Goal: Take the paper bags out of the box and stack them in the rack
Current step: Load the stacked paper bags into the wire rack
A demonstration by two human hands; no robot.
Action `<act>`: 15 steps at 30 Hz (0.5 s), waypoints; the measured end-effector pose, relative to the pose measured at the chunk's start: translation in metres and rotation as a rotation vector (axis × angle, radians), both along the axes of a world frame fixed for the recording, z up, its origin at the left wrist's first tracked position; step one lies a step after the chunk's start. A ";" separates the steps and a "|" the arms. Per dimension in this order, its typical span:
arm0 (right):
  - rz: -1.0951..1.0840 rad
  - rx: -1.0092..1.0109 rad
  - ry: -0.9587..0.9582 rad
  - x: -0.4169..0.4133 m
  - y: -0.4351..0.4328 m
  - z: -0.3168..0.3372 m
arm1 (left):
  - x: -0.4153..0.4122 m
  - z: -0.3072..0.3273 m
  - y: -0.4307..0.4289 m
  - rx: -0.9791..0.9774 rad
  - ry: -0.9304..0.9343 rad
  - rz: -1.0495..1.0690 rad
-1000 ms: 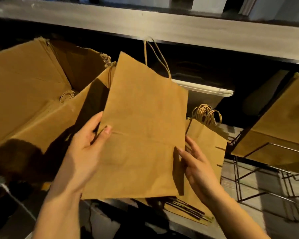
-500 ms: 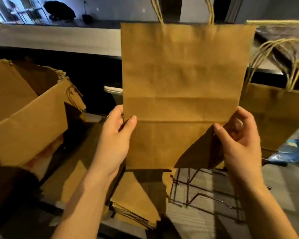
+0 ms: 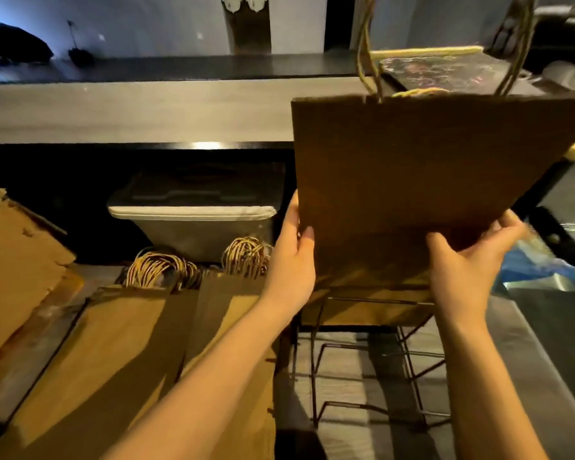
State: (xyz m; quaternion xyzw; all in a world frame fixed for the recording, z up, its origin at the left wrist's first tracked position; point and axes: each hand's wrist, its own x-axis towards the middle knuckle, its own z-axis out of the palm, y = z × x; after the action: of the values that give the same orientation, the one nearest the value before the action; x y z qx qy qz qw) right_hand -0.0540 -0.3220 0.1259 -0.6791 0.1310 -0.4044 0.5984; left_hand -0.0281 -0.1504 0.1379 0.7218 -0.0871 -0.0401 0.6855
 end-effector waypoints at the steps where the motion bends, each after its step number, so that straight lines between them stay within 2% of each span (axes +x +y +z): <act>1: -0.026 -0.003 0.042 -0.001 -0.005 -0.006 | 0.000 -0.008 -0.006 0.018 0.029 -0.020; 6: -0.016 -0.025 0.274 -0.008 -0.019 -0.039 | -0.002 -0.049 -0.010 0.128 0.113 0.035; 15: -0.029 -0.154 0.334 -0.006 -0.017 -0.057 | 0.004 -0.056 -0.006 0.177 0.037 0.201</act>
State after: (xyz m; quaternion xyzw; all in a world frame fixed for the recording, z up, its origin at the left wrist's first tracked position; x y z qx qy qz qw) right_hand -0.0599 -0.3389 0.0690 -0.7787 0.2068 -0.3035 0.5088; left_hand -0.0241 -0.1566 0.0815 0.7837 0.0019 0.0080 0.6211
